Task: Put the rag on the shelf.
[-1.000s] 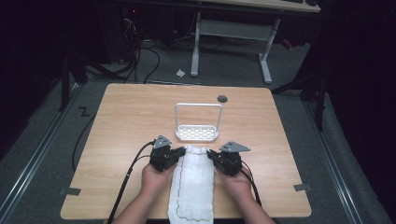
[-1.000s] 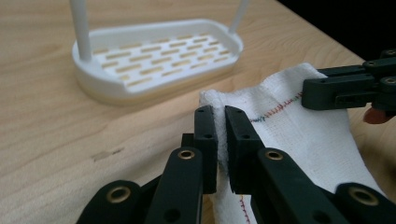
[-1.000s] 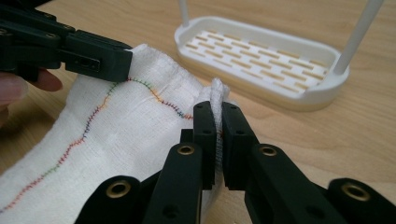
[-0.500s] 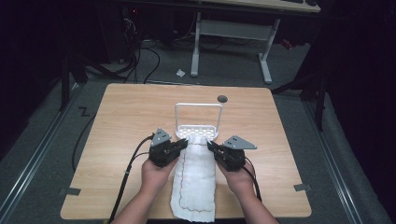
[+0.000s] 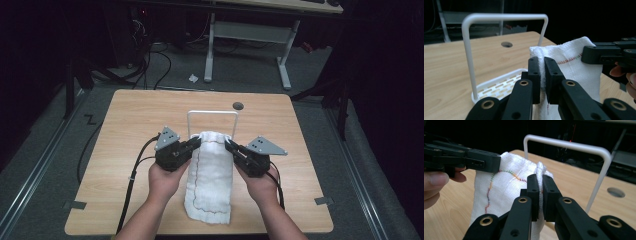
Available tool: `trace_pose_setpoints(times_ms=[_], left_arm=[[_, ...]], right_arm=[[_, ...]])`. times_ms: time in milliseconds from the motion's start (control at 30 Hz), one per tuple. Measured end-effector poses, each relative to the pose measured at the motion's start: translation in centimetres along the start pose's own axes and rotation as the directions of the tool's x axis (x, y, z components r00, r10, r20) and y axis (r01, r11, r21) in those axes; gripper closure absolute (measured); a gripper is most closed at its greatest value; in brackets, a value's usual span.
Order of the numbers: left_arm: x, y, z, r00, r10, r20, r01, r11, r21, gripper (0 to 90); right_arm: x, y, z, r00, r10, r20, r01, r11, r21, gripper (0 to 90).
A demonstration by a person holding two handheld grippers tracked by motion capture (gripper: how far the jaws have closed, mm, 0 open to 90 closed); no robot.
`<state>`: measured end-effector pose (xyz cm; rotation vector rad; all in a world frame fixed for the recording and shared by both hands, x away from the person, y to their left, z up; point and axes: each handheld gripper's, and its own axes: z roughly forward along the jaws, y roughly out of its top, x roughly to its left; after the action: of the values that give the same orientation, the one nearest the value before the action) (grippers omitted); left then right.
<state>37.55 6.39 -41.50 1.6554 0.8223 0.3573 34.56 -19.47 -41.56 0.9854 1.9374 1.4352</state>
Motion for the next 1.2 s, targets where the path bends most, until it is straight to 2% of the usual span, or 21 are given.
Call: trace_pose_setpoints(times_ms=[167, 333, 467, 667, 800, 867, 933, 1000, 1133, 1200], left_arm=[[-0.4, 2.2, -0.6, 0.9994, 0.034, 0.007, -0.033, 0.9987, -0.040, 84.3], [-0.6, 4.3, -1.1, 0.9980, 0.063, 0.002, -0.063, 0.9950, -0.078, 84.3], [-0.6, 5.7, -1.5, 0.9974, 0.072, -0.003, -0.072, 0.9919, -0.104, 84.3], [-0.7, 7.4, -2.0, 0.9922, 0.124, -0.014, -0.125, 0.9848, -0.121, 84.3], [-0.7, 8.2, -1.8, 0.9887, 0.150, -0.006, -0.149, 0.9812, -0.123, 84.3], [-0.5, 8.7, -1.6, 0.9875, 0.158, 0.002, -0.157, 0.9816, -0.109, 84.3], [-0.1, 9.2, -1.2, 0.9865, 0.164, 0.000, -0.163, 0.9816, -0.099, 84.3], [0.2, 9.7, -0.8, 0.9854, 0.170, -0.002, -0.170, 0.9817, -0.087, 84.2], [0.8, 10.8, -0.1, 0.9868, 0.160, -0.028, -0.161, 0.9836, -0.080, 84.2], [1.0, 11.2, 0.1, 0.9870, 0.155, -0.042, -0.158, 0.9837, -0.086, 84.3]], right_arm=[[-0.1, 2.4, -0.8, 0.9995, -0.031, 0.006, 0.031, 0.998, -0.045, 86.1], [-0.4, 4.5, -1.2, 0.9994, -0.032, 0.010, 0.033, 0.996, -0.087, 86.1], [-0.4, 5.6, -1.4, 0.9989, -0.044, 0.014, 0.046, 0.993, -0.112, 86.1], [-0.9, 6.9, -2.1, 0.9982, -0.054, 0.026, 0.057, 0.987, -0.148, 86.1], [-1.4, 7.7, -2.4, 0.9985, -0.046, 0.030, 0.050, 0.987, -0.155, 86.1], [-1.7, 8.2, -2.5, 0.9984, -0.048, 0.031, 0.052, 0.985, -0.162, 86.1], [-2.2, 8.6, -2.5, 0.9995, -0.025, 0.017, 0.028, 0.986, -0.166, 86.1], [-2.5, 9.1, -2.3, 0.9991, -0.030, 0.029, 0.034, 0.987, -0.158, 86.1], [-3.1, 10.0, -1.7, 0.9990, -0.034, 0.030, 0.037, 0.990, -0.133, 86.1], [-3.5, 10.2, -1.2, 0.9998, -0.007, 0.016, 0.010, 0.991, -0.132, 86.1]])
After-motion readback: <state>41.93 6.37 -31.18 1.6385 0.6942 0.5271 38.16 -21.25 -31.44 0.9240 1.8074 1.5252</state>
